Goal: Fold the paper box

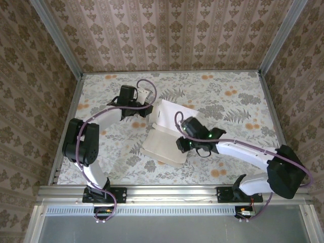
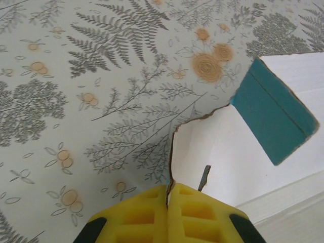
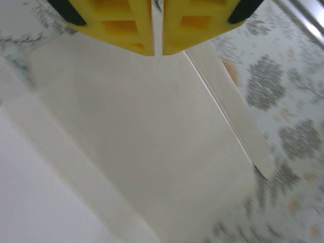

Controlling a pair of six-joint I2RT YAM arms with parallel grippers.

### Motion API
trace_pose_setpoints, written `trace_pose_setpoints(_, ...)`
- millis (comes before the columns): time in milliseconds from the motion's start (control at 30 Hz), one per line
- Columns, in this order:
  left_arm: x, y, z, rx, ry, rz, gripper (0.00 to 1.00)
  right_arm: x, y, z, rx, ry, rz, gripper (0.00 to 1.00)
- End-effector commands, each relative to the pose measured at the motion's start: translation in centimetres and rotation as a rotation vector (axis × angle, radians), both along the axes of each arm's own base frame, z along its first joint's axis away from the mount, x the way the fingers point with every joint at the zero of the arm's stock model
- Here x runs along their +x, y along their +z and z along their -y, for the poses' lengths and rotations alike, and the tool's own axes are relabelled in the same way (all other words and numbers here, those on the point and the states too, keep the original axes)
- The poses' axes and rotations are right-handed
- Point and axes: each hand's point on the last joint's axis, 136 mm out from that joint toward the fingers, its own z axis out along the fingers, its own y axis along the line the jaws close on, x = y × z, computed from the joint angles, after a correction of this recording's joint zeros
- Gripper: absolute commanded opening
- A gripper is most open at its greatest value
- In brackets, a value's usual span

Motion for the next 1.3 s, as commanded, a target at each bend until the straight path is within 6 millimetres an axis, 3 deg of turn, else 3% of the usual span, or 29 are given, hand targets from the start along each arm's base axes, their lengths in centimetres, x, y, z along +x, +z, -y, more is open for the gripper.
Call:
trace_pose_setpoints(0,-0.3,2.2,-0.4,-0.048,0.046,0.039,0.0,1.5,0.2,-2.2,0.103,-0.098,0.053,0.08)
trace_pose_setpoints(167,-1.6,2.5,-1.0,-0.044,0.046,0.042,0.0,1.1,-3.7,-3.5,0.062,-0.111,-0.007,0.03)
trace_pose_setpoints(333,-3.3,2.3,-1.2,-0.046,0.019,0.035,0.0,1.5,-5.7,-3.4,0.04,-0.165,-0.033,0.0)
trace_pose_setpoints(500,-4.4,0.9,-1.3,-0.036,0.0,0.01,0.0,1.4,-7.1,-3.0,0.014,-0.195,-0.056,0.0)
trace_pose_setpoints(1000,-5.6,-0.6,0.1,-0.058,-0.016,-0.011,0.0,1.3,-7.9,-2.0,-0.065,-0.207,-0.068,0.0)
trace_pose_setpoints(1267,-6.4,-1.7,-0.5,0.006,-0.007,-0.038,0.0,1.0,-8.2,-2.0,-0.059,-0.209,-0.077,0.0)
